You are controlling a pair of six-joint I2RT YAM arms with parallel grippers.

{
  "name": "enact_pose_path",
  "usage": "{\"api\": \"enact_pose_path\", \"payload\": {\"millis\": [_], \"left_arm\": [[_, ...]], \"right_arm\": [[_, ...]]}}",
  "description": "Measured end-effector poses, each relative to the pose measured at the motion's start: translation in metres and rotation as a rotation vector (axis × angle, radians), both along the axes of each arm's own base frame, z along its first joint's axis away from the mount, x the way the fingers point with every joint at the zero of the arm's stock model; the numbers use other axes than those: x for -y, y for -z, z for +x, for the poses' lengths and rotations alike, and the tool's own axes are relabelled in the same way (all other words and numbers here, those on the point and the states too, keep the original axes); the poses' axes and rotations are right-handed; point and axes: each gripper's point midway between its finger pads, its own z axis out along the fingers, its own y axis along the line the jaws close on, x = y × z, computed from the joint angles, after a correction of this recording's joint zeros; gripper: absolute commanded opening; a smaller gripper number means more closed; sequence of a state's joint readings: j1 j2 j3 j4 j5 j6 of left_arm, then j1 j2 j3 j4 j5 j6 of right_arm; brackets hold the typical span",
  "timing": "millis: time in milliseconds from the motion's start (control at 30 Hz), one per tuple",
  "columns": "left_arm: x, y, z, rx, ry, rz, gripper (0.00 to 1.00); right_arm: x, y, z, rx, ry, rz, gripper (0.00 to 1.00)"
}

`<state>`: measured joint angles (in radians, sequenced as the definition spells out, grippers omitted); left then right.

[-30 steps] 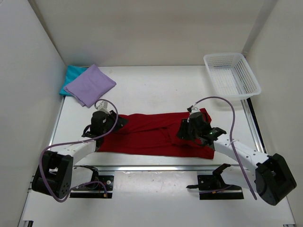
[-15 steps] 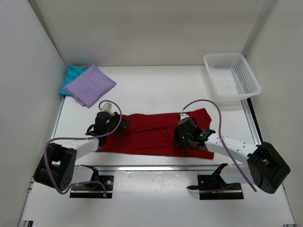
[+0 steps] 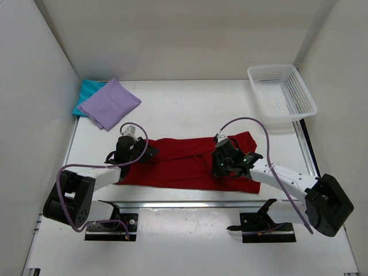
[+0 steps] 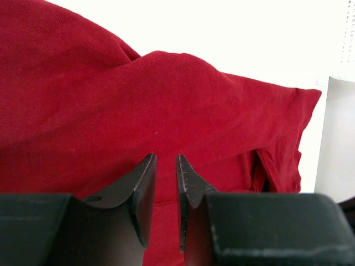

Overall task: Fold and stack the t-shirts
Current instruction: Fold the other side of the tshirt into a rectangle

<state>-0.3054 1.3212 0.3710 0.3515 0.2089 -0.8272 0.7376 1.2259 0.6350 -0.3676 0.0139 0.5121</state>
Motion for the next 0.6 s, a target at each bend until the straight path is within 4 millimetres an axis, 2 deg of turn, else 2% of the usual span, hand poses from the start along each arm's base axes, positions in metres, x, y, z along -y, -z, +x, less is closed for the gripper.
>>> {"api": "enact_pose_path", "payload": {"millis": [167, 200, 333, 400, 467, 500, 567, 600], "left_arm": [[-0.004, 0.000, 0.002, 0.000, -0.013, -0.001, 0.32], [-0.005, 0.000, 0.003, 0.000, -0.017, -0.001, 0.31], [-0.008, -0.002, 0.006, 0.001, -0.029, -0.002, 0.32], [-0.010, -0.004, 0.008, 0.006, -0.033, -0.002, 0.32], [-0.012, -0.005, 0.010, 0.010, -0.041, -0.002, 0.32], [-0.014, -0.006, 0.011, 0.011, -0.044, -0.003, 0.32], [-0.014, -0.006, 0.011, 0.010, -0.048, -0.004, 0.32], [-0.014, -0.006, 0.012, 0.009, -0.050, -0.006, 0.31]], "right_arm": [[-0.010, -0.010, -0.005, -0.018, -0.035, 0.042, 0.02], [-0.011, -0.009, -0.007, -0.028, -0.043, 0.043, 0.06], [-0.016, -0.004, -0.018, -0.065, -0.079, 0.046, 0.33], [-0.014, -0.004, -0.020, -0.071, -0.093, 0.041, 0.37], [-0.007, -0.009, -0.014, -0.061, -0.071, 0.051, 0.35], [0.000, -0.014, -0.006, -0.047, -0.041, 0.067, 0.30], [0.019, -0.028, 0.020, 0.010, 0.049, 0.105, 0.12], [0.032, -0.034, 0.036, 0.042, 0.107, 0.122, 0.09]]}}
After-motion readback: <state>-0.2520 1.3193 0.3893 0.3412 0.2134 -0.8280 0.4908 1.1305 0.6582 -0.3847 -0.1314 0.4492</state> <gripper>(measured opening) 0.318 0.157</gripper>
